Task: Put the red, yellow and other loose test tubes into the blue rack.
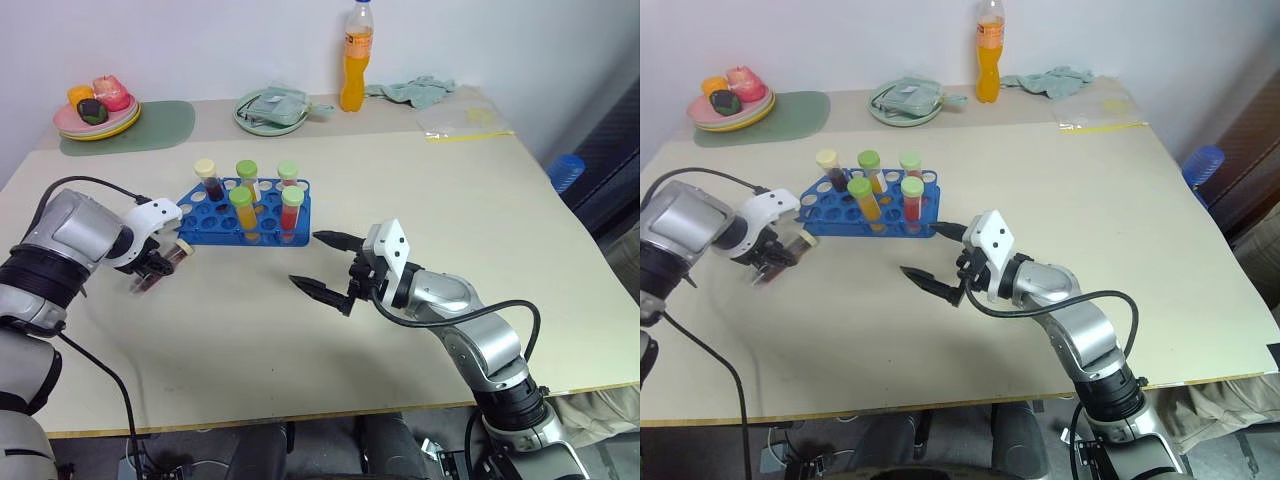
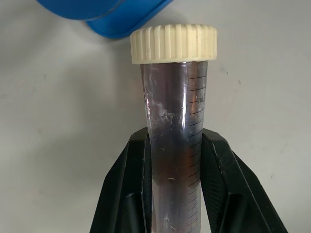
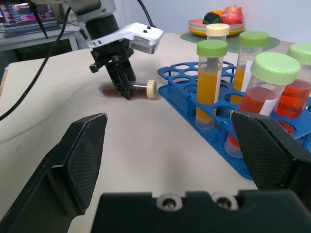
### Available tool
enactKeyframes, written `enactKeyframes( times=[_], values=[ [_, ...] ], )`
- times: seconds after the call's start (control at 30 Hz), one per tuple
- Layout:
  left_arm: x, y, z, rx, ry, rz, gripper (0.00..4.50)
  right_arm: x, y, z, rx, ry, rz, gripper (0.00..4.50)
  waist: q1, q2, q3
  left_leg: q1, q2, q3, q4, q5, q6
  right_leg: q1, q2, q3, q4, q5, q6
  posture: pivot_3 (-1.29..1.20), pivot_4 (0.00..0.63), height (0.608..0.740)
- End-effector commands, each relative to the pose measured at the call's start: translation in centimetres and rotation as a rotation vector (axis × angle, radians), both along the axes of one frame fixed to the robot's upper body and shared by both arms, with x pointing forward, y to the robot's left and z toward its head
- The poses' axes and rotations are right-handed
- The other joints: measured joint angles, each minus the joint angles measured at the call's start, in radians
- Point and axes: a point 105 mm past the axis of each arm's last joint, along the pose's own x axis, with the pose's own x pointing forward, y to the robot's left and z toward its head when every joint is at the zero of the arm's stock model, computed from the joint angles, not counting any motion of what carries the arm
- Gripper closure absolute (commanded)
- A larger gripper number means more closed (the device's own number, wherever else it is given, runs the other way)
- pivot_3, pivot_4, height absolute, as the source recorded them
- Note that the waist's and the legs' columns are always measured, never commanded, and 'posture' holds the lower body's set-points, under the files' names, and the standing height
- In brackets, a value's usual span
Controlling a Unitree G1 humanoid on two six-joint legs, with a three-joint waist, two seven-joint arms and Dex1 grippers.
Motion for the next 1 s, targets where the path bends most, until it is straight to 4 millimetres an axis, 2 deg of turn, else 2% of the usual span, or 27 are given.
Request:
enactKeyframes(
  times=[0.03, 0.1, 0.2, 0.27, 0.33, 0.43, 0.53, 0.6, 0.7, 0.83, 1.0],
  values=[
    [-1.3, 2.6, 2.3, 0.028, -0.057, -0.057, 3.74, -0.5, -0.1, 1.1, 0.017, -0.045, -0.001, 0.0, -0.004, 0.0, 0.0, 0.0, 0.0, 0.0, 0.0, 0.0, 0.0, -0.001, 0.0, 0.0, 0.0, 0.0, 0.0, 0.0, 0.15, 0.74],
    [-2.7, 3.2, 3.0, -0.027, -0.087, -0.123, 3.74, -0.5, -0.2, 1.0, 0.015, -0.042, -0.004, 0.0, -0.013, 0.0, 0.0, -0.001, 0.001, -0.001, -0.001, 0.0, 0.0, -0.003, 0.0, 0.001, 0.001, 0.0, 0.0, 0.0, 0.15, 0.74],
    [-4.2, 0.8, 4.8, -0.244, -0.24, -0.352, 3.74, -0.6, -0.4, 0.9, 0.017, -0.032, 0.0, 0.0, -0.016, 0.001, 0.0, -0.002, 0.002, -0.002, -0.001, 0.0, 0.0, -0.004, -0.001, 0.002, 0.001, 0.0, 0.0, 0.0, 0.15, 0.74],
    [-4.6, -1.3, 6.4, -0.387, -0.423, -0.43, 3.74, -0.6, -0.3, 0.9, 0.015, -0.029, 0.014, 0.0, 0.0, 0.0, 0.0, -0.002, 0.005, -0.002, -0.001, 0.0, 0.0, -0.004, -0.002, 0.001, 0.0, 0.0, -0.001, 0.0, 0.15, 0.74],
    [-4.0, -2.5, 7.6, -0.499, -0.594, -0.368, 3.74, -0.6, -0.3, 0.9, 0.012, -0.03, 0.026, 0.0, 0.017, 0.001, 0.0, -0.003, 0.005, -0.002, 0.0, 0.0, 0.0, -0.003, -0.002, 0.001, 0.0, 0.0, -0.001, 0.0, 0.15, 0.74],
    [-1.9, -3.6, 9.9, -0.67, -0.906, -0.18, 3.74, -0.6, -0.2, 1.0, 0.008, -0.033, 0.038, 0.0, 0.033, 0.0, 0.0, -0.002, 0.004, -0.003, 0.002, 0.0, 0.001, -0.001, -0.002, -0.001, 0.0, 0.0, -0.001, 0.0, 0.15, 0.74],
    [-0.5, -3.6, 11.2, -0.594, -1.25, 0.038, 3.74, -0.5, -0.3, 1.0, 0.006, -0.033, 0.041, 0.0, 0.032, -0.003, -0.002, -0.002, 0.0, -0.003, 0.004, 0.0, 0.001, 0.0, -0.002, -0.001, 0.0, 0.0, 0.0, 0.0, 0.15, 0.74],
    [-0.7, -5.1, 10.7, -0.574, -1.347, 0.096, 3.74, -0.5, -0.3, 1.0, 0.008, -0.026, 0.041, 0.0, 0.028, -0.003, -0.002, -0.002, 0.0, -0.003, 0.005, -0.001, 0.001, 0.0, -0.003, 0.0, 0.0, 0.0, 0.0, 0.0, 0.15, 0.74],
    [-1.4, -7.4, 10.0, -0.692, -1.462, 0.145, 3.74, -0.4, -0.3, 0.9, 0.012, -0.021, 0.039, 0.0, 0.028, -0.003, -0.002, -0.001, 0.0, -0.001, 0.003, 0.0, 0.001, -0.001, -0.003, 0.002, 0.0, 0.0, 0.0, 0.0, 0.15, 0.74],
    [-0.9, -7.6, 8.1, -0.584, -1.519, 0.265, 3.74, -0.4, -0.3, 1.0, 0.01, -0.028, 0.032, 0.0, 0.03, -0.003, -0.002, -0.001, 0.0, -0.001, 0.004, 0.0, 0.0, -0.001, -0.002, 0.001, 0.0, 0.001, 0.0, 0.0, 0.15, 0.74],
    [0.4, -7.7, 6.7, -0.492, -1.532, 0.29, 3.74, -0.3, -0.3, 1.1, 0.007, -0.034, 0.024, 0.0, 0.033, -0.003, -0.003, -0.001, -0.001, 0.001, 0.004, 0.0, 0.001, 0.0, -0.002, 0.001, 0.0, 0.001, 0.0, 0.0, 0.15, 0.74]
  ],
)
